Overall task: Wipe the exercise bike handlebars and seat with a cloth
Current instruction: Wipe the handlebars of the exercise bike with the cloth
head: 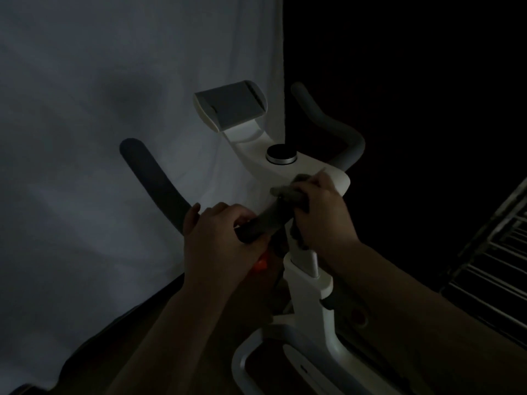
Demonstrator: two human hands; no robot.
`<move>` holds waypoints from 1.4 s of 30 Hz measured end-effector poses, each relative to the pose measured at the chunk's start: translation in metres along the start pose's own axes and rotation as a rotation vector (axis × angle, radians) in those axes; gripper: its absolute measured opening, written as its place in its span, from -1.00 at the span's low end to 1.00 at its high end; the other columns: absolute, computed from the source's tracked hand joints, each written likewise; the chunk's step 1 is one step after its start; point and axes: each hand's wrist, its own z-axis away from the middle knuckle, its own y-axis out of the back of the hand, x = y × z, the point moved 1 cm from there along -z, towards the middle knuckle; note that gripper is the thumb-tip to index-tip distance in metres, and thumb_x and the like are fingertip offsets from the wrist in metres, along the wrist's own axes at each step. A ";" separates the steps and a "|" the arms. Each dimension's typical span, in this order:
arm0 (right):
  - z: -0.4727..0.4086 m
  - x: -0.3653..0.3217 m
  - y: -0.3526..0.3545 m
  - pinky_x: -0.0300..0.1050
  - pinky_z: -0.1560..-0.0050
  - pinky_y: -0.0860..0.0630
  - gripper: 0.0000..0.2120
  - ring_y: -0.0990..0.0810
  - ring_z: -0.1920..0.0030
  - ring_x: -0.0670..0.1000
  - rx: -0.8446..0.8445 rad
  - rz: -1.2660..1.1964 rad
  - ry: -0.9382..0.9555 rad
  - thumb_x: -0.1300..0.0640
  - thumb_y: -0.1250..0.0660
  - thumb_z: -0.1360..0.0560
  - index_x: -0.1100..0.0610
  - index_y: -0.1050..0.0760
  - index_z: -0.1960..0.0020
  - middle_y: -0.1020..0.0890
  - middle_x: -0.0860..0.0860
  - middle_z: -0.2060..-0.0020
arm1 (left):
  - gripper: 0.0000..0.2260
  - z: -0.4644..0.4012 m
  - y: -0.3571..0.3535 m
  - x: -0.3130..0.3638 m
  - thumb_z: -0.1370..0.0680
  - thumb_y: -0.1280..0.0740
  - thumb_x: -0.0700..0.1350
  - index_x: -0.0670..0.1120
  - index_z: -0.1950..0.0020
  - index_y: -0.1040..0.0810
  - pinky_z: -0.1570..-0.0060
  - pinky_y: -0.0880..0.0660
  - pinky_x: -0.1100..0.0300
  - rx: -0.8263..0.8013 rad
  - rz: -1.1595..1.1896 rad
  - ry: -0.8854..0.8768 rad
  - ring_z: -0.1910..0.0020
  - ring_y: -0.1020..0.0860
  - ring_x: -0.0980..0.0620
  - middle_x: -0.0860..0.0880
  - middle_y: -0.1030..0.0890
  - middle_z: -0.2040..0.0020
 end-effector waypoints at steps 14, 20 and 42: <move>0.012 -0.001 -0.015 -0.34 -0.08 -0.44 -0.81 -0.51 -0.06 -0.09 0.095 -0.294 -0.089 0.25 -0.29 -0.51 0.09 -0.54 -0.10 -0.52 -0.02 -0.05 | -0.84 0.000 -0.005 -0.002 -0.39 -0.42 0.15 0.08 0.17 -0.59 -0.42 -0.13 -0.04 0.055 0.030 -0.005 0.19 -0.50 0.21 0.17 -0.58 0.24; 0.027 -0.003 -0.025 -0.34 -0.14 -0.43 -0.80 -0.47 -0.16 -0.06 0.195 -0.398 -0.181 0.27 -0.30 -0.51 0.10 -0.50 -0.12 -0.45 -0.04 -0.15 | -0.85 -0.002 -0.002 -0.002 -0.41 -0.41 0.14 0.08 0.19 -0.58 -0.46 -0.05 -0.02 0.022 0.051 -0.009 0.16 -0.51 0.23 0.20 -0.56 0.28; 0.028 -0.003 -0.030 -0.46 0.12 -0.41 -0.78 -0.49 0.00 -0.11 0.331 -0.271 -0.229 0.33 -0.25 -0.51 0.07 -0.52 -0.05 -0.46 -0.06 -0.05 | -0.86 0.000 -0.004 -0.010 -0.39 -0.44 0.08 0.06 0.15 -0.60 -0.49 -0.04 0.00 0.042 0.053 -0.102 0.20 -0.51 0.23 0.16 -0.58 0.27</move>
